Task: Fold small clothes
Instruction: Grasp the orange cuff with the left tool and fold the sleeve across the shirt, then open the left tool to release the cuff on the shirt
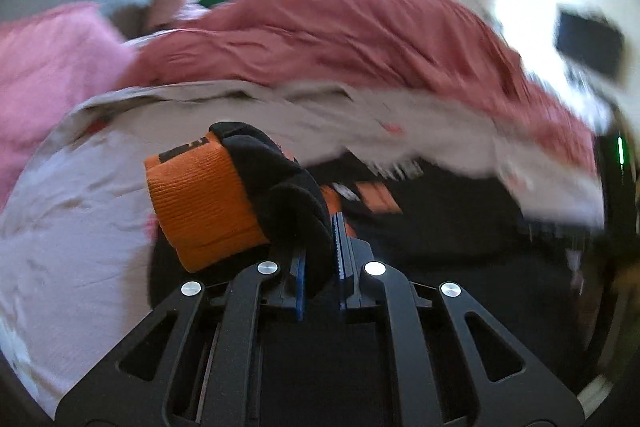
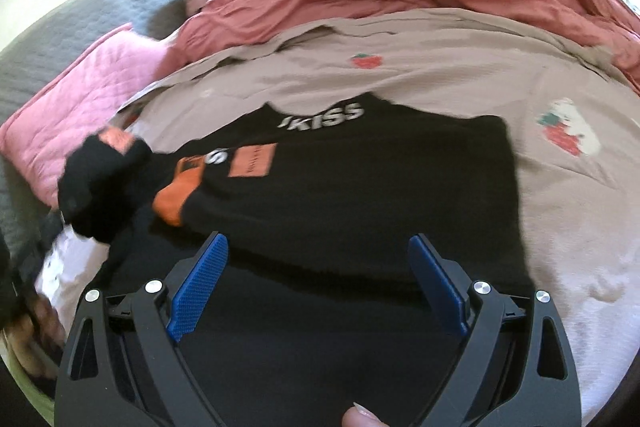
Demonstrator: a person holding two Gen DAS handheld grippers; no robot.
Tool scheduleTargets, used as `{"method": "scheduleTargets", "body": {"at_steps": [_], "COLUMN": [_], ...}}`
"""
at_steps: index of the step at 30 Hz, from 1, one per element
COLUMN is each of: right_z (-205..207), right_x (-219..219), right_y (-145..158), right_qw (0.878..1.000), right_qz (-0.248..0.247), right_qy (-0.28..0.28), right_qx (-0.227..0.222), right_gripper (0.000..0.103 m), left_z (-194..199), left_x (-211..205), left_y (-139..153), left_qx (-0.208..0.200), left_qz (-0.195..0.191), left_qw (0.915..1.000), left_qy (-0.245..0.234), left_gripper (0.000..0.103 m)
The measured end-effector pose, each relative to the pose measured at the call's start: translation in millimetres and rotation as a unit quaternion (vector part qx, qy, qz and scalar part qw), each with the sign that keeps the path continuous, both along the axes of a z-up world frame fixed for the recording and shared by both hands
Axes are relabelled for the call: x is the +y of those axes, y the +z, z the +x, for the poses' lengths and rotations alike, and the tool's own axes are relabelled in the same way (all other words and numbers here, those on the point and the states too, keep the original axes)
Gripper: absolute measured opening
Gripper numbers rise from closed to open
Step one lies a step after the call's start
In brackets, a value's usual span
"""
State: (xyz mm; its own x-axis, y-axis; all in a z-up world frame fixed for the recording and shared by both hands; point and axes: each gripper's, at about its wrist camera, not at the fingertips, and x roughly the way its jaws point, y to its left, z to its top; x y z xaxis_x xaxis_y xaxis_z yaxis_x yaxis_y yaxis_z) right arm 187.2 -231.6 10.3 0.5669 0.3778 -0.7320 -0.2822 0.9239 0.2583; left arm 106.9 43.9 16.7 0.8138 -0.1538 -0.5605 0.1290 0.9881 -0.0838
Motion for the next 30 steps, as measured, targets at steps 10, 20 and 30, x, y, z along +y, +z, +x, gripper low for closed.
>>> {"method": "scheduleTargets", "body": {"at_steps": [10, 20, 30], "right_z": [3, 1, -15], "right_x": [-2, 17, 43], "right_y": [5, -2, -35], "right_qw": [1.0, 0.997, 0.993], "right_qz": [0.027, 0.061, 0.06], "right_qy": [-0.006, 0.022, 0.043], "right_qx": [0.003, 0.045, 0.098], "right_gripper": [0.091, 0.091, 0.071], "left_z": [-6, -6, 2], "left_x": [-53, -13, 48], "left_y": [-30, -7, -2], "left_qx": [0.045, 0.013, 0.02], "left_qz": [0.084, 0.03, -0.043], "left_qw": [0.9878, 0.9983, 0.9958], "left_qy": [-0.123, -0.049, 0.078], "left_gripper": [0.03, 0.045, 0.05]}}
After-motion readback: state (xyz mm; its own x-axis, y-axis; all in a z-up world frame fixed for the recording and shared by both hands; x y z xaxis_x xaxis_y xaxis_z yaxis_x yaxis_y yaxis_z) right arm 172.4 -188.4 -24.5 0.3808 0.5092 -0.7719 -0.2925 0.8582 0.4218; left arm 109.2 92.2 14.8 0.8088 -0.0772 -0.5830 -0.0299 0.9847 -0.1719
